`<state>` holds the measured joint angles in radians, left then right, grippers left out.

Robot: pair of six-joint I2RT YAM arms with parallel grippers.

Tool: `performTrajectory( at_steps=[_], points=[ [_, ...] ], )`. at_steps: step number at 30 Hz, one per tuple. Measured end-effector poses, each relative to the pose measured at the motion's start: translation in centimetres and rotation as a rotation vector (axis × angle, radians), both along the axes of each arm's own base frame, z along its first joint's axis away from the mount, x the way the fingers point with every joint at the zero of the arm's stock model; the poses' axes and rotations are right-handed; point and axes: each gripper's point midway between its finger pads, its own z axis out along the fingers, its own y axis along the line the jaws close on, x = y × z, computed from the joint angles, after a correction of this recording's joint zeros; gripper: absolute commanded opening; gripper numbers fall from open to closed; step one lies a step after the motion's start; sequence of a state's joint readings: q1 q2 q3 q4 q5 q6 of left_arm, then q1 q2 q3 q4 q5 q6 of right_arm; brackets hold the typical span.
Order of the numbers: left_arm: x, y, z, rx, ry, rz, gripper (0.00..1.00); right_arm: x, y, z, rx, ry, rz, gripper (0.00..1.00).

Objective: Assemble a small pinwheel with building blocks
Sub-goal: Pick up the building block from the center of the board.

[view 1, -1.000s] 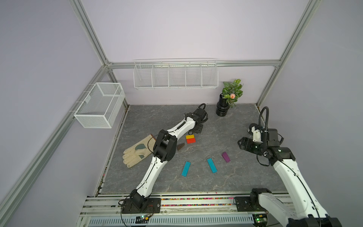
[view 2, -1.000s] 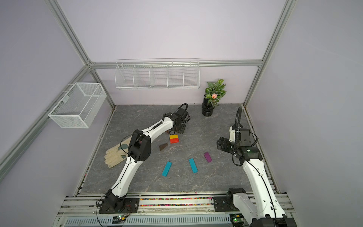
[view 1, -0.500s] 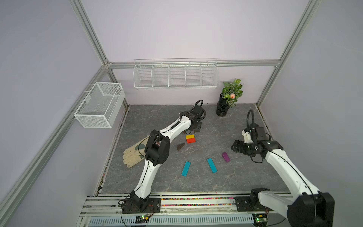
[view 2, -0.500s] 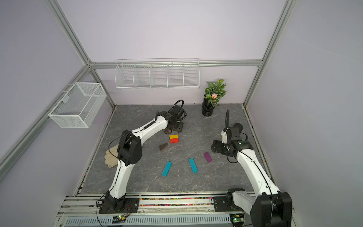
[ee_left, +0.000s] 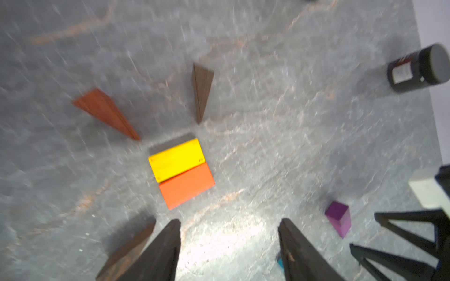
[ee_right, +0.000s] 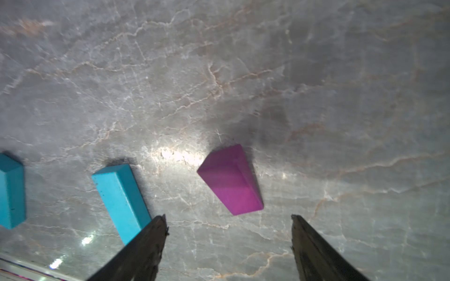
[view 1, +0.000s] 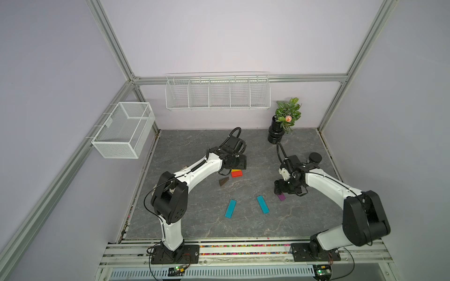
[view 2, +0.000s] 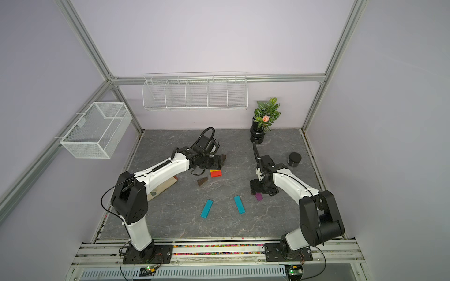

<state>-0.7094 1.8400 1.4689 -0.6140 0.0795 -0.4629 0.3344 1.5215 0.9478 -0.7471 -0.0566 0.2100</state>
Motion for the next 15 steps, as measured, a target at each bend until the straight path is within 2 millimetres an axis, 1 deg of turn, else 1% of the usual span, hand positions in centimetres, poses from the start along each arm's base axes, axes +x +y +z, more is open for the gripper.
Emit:
performTrajectory(
  at_steps=[2,5,7,12,15],
  points=[
    [-1.1,0.2,-1.1,0.0,0.033,-0.009,0.67,0.5,0.2,-0.5,-0.024,0.008,0.023,0.79],
    [-2.5,0.2,-1.9,-0.008,0.063,-0.024,0.67,1.1,0.3,-1.2,-0.058,0.019,0.051,0.73],
    [-3.1,0.1,-1.7,-0.024,0.07,-0.03,0.67,1.5,0.4,-1.7,-0.079,0.025,0.074,0.68],
    [-4.0,-0.5,-0.4,-0.079,0.058,-0.046,0.67,1.9,0.6,-2.7,-0.107,0.046,0.11,0.46],
    [-4.3,-1.0,0.0,-0.101,0.056,-0.058,0.67,1.8,0.6,-3.0,-0.115,0.05,0.118,0.39]
  ],
)
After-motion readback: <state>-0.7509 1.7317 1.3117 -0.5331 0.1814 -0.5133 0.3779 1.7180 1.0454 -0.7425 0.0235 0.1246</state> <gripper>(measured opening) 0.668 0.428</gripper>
